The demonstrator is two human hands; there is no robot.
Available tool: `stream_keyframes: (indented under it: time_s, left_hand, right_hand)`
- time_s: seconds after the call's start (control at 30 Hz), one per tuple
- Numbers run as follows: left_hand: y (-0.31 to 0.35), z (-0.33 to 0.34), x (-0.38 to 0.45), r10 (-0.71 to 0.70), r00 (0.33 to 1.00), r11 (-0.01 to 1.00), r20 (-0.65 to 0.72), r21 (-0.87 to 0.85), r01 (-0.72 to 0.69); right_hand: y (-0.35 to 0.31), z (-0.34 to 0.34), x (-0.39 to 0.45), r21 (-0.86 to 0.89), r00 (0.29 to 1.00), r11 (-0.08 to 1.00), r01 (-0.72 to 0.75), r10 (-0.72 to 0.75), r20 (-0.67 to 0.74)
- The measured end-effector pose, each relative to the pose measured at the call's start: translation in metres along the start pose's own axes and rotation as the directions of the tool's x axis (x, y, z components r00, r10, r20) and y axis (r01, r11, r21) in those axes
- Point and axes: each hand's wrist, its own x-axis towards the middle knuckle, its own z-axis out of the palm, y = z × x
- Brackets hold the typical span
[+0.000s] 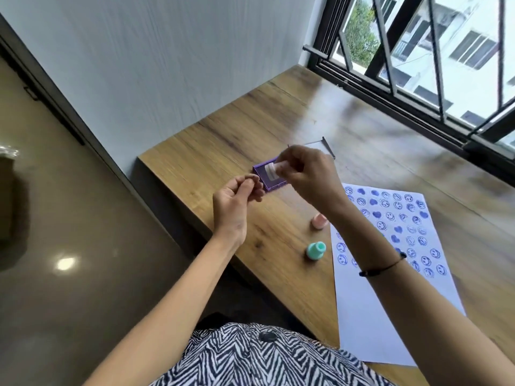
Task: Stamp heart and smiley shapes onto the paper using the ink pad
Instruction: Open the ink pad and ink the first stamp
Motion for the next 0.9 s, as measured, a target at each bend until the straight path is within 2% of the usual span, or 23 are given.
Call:
stream_keyframes:
  time_s: [0.07, 0.13, 0.23, 0.43, 0.57, 0.7, 0.83, 0.9]
  left_hand:
    - [-0.001, -0.005, 0.001, -0.013, 0.999, 0.998, 0.039, 0.058, 0.010]
    - [-0.001, -0.005, 0.000, -0.001, 0.994, 0.991, 0.112, 0.131, -0.014]
    - [-0.002, 0.002, 0.001, 0.035, 0.988, 0.976, 0.147, 0.206, -0.065]
    - [-0.006, 0.009, 0.010, 0.051, 0.981, 0.968, 0.189, 0.231, -0.095]
    - [-0.008, 0.008, 0.011, 0.044, 0.980, 0.978, 0.195, 0.191, -0.082]
    - [-0.008, 0.011, 0.011, 0.057, 0.986, 0.985, 0.156, 0.153, -0.081]
    - [-0.008, 0.002, 0.012, 0.044, 0.998, 0.997, 0.042, 0.057, -0.046]
    - [-0.011, -0.004, 0.013, 0.052, 0.998, 0.997, 0.018, 0.060, -0.053]
  right_hand:
    - [-0.001, -0.001, 0.005, 0.001, 1.000, 1.000, -0.007, 0.007, 0.005]
    - [0.001, -0.001, 0.007, 0.023, 0.996, 0.998, -0.058, 0.057, 0.064]
    - [0.005, 0.000, 0.006, 0.063, 0.986, 0.991, -0.115, 0.106, 0.132]
    - [0.012, -0.003, 0.005, 0.110, 0.984, 0.982, -0.155, 0.143, 0.110]
    - [0.016, -0.002, 0.002, 0.165, 0.977, 0.970, -0.179, 0.155, 0.148]
    - [0.017, 0.005, 0.000, 0.150, 0.992, 0.983, -0.111, 0.099, 0.083]
    - [0.019, 0.001, 0.001, 0.048, 0.998, 0.998, 0.040, -0.037, -0.056]
    - [0.020, -0.004, 0.006, -0.023, 0.994, 0.996, 0.089, -0.091, -0.069]
